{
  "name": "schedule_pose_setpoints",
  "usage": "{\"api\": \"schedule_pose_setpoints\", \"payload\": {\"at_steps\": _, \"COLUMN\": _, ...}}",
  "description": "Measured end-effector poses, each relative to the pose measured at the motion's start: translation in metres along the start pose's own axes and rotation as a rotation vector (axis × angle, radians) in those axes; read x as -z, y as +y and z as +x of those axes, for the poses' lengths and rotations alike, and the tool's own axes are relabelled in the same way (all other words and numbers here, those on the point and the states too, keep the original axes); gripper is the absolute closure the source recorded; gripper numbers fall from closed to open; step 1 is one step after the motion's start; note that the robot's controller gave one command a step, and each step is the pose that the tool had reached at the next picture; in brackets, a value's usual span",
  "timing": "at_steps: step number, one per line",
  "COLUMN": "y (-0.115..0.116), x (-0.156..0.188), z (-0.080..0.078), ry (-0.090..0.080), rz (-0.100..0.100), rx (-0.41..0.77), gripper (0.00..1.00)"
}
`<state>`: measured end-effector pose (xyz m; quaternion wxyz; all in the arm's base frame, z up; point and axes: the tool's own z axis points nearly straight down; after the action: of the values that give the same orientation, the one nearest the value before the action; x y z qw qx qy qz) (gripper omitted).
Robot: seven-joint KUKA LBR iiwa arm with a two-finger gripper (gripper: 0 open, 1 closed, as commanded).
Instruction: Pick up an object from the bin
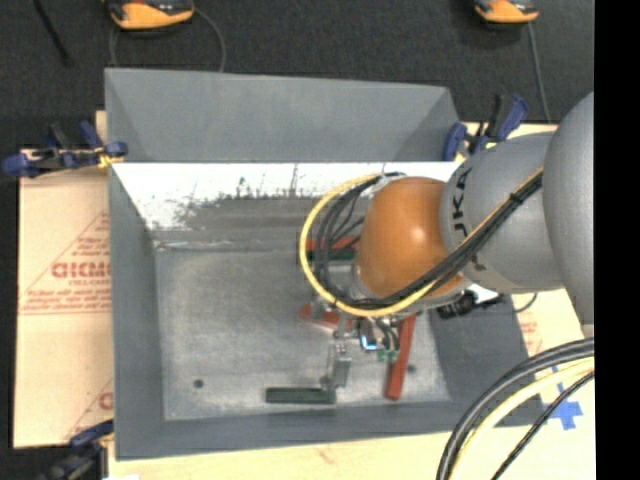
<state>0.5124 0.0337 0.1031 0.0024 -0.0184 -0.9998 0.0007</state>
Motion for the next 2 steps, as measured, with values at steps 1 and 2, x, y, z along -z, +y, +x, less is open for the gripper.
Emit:
{"api": "schedule_pose_setpoints", "payload": {"at_steps": 1, "y": -0.0694, "x": -0.0324, "z": -0.0696, "ry": -0.011, "rz": 0.003, "rx": 0.148, "gripper": 0.00}}
{"api": "schedule_pose_setpoints", "payload": {"at_steps": 2, "y": -0.0656, "x": -0.0311, "z": -0.0690, "ry": -0.010, "rz": -0.001, "rx": 0.148, "gripper": 1.00}}
